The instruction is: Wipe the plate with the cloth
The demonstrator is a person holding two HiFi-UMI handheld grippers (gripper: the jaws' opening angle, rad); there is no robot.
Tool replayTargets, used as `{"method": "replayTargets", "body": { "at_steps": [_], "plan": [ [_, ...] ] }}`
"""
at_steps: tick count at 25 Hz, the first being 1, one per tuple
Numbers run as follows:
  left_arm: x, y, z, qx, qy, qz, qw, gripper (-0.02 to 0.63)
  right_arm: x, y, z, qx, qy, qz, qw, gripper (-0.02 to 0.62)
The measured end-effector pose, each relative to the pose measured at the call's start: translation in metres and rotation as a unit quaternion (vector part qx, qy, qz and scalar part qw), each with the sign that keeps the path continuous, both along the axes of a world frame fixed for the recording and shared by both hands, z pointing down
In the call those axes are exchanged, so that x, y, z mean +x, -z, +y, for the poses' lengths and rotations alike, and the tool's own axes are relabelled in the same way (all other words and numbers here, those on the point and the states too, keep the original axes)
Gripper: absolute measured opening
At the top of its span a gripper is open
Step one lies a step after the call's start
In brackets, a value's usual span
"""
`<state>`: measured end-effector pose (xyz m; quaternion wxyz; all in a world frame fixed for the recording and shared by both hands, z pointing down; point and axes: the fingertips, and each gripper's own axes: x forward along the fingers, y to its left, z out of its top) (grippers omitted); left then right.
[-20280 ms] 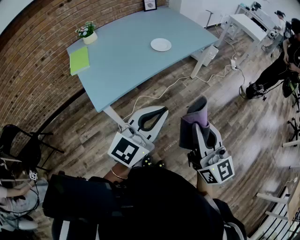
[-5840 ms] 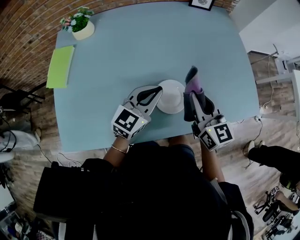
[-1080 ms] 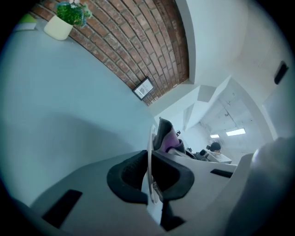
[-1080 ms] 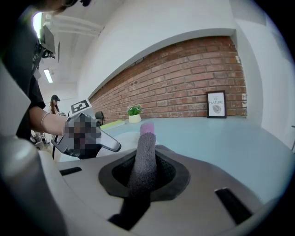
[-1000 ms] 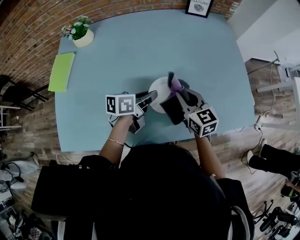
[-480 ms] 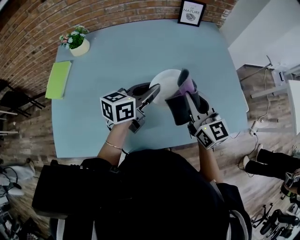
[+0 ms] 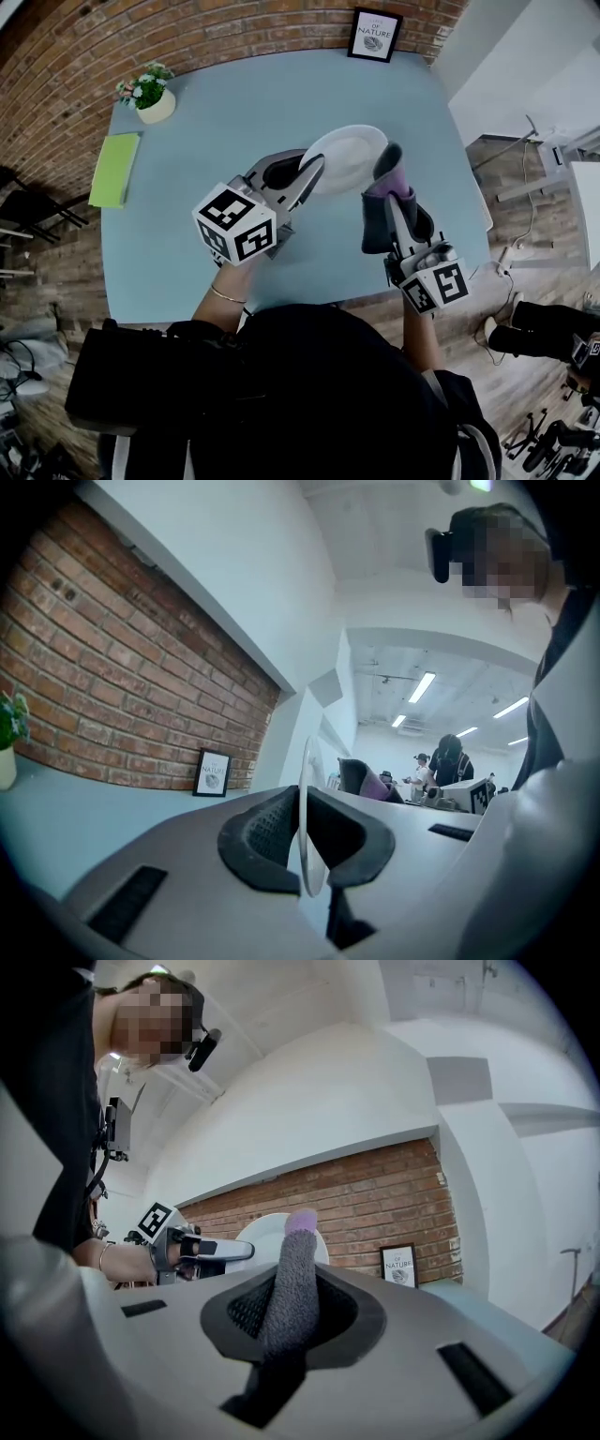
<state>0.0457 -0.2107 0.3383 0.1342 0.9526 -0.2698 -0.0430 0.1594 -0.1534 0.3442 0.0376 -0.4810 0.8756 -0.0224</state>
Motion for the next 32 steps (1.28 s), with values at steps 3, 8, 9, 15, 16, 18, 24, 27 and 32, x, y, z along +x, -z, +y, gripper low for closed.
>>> {"method": "replayTargets", "body": {
  "at_steps": [3,8,9,15,16,18,24,27,32],
  "plan": [
    [-0.002,0.015,0.002,0.031,0.006,-0.003,0.9995,0.025,0.004,0.010,0.003,0.014,-0.006,-0.009,1.000,0.038],
    [-0.006,0.035,0.007,0.071,0.014,-0.016,0.9972,0.025,-0.001,0.040,0.008,0.061,0.001,-0.023,0.998,0.040],
    [-0.005,0.037,0.009,0.079,0.013,-0.022,0.9965,0.025,-0.004,0.048,0.010,0.074,0.003,-0.022,0.997,0.038],
    [0.000,0.044,0.020,0.120,0.013,-0.053,0.9912,0.025,-0.013,0.085,0.022,0.150,0.006,0.006,0.989,0.038],
    [0.001,0.046,0.022,0.126,0.012,-0.053,0.9905,0.025,-0.015,0.092,0.024,0.162,0.008,0.005,0.987,0.038],
    [0.004,0.050,0.026,0.135,0.011,-0.052,0.9895,0.025,-0.020,0.105,0.028,0.184,0.013,0.000,0.983,0.038],
    [0.009,0.056,0.033,0.135,0.013,-0.053,0.9893,0.025,-0.049,0.137,0.042,0.241,0.048,0.015,0.969,0.038],
    [0.010,0.057,0.036,0.131,0.014,-0.050,0.9900,0.025,-0.069,0.139,0.046,0.256,0.072,0.032,0.963,0.040],
    [0.012,0.062,0.041,0.125,0.008,-0.039,0.9914,0.025,-0.094,0.131,0.045,0.254,0.094,0.065,0.961,0.040]
  ]
}}
